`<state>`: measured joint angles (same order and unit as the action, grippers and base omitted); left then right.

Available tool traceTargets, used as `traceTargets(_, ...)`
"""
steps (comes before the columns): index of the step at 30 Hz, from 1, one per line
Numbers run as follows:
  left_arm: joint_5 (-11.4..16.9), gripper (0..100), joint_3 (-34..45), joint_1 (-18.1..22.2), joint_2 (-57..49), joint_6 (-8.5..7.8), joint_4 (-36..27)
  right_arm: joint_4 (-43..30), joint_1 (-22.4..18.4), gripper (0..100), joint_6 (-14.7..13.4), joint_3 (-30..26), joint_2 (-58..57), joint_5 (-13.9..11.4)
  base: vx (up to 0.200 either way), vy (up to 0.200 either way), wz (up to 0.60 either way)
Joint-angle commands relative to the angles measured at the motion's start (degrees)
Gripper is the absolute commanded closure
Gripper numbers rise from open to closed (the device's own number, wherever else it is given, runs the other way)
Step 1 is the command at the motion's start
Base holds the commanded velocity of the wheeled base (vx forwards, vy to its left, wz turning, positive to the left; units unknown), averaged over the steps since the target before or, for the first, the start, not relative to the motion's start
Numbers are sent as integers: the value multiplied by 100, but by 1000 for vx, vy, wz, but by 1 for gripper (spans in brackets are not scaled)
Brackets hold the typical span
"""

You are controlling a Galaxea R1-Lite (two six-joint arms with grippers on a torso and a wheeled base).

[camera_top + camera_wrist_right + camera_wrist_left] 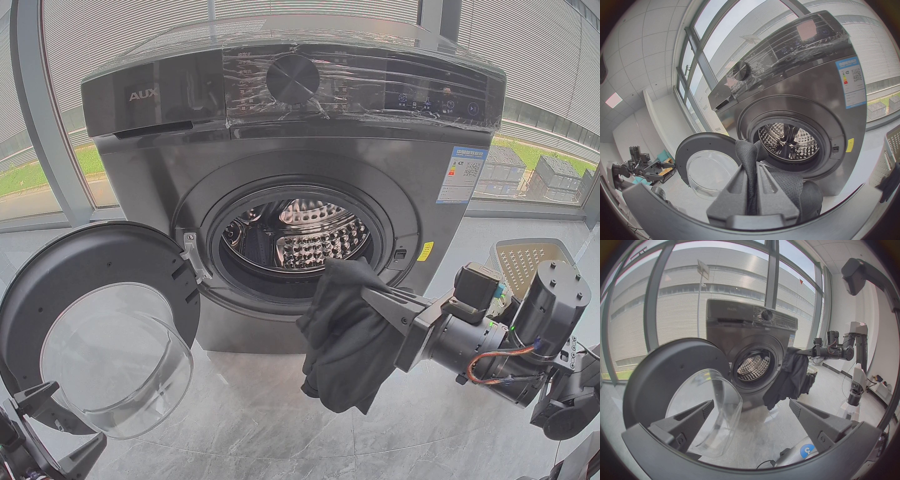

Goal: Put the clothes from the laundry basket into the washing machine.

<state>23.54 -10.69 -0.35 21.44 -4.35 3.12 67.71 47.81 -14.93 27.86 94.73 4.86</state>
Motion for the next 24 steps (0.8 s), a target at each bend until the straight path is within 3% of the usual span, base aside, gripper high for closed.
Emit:
traceTargets(1,450,0,-38,-246,1943,-162,866,243,150,100,-10,554,660,-73,0,0,0)
traceTargets(2,450,0,-38,-246,1943,-162,866,243,150,100,-10,554,660,-73,0,0,0)
traceTargets(7,415,0,-38,-1002,3155,-92,1797,252,123,100,-18,1073,1047,-12,0,0,0)
traceTargets(9,415,0,-38,-1019,3182,-92,1824,252,123,100,-18,1082,1056,-12,0,0,0)
traceTargets(10,406,0,-38,-1318,3727,-92,2175,296,88,100,-18,1257,1267,-12,0,0,0)
traceTargets(14,406,0,-30,-1705,4474,-101,2764,278,70,100,-18,1521,1522,-12,0,0,0)
traceTargets(24,168,0,-153,-2030,5950,-22,4100,234,53,100,-10,2242,2005,-12,0,0,0)
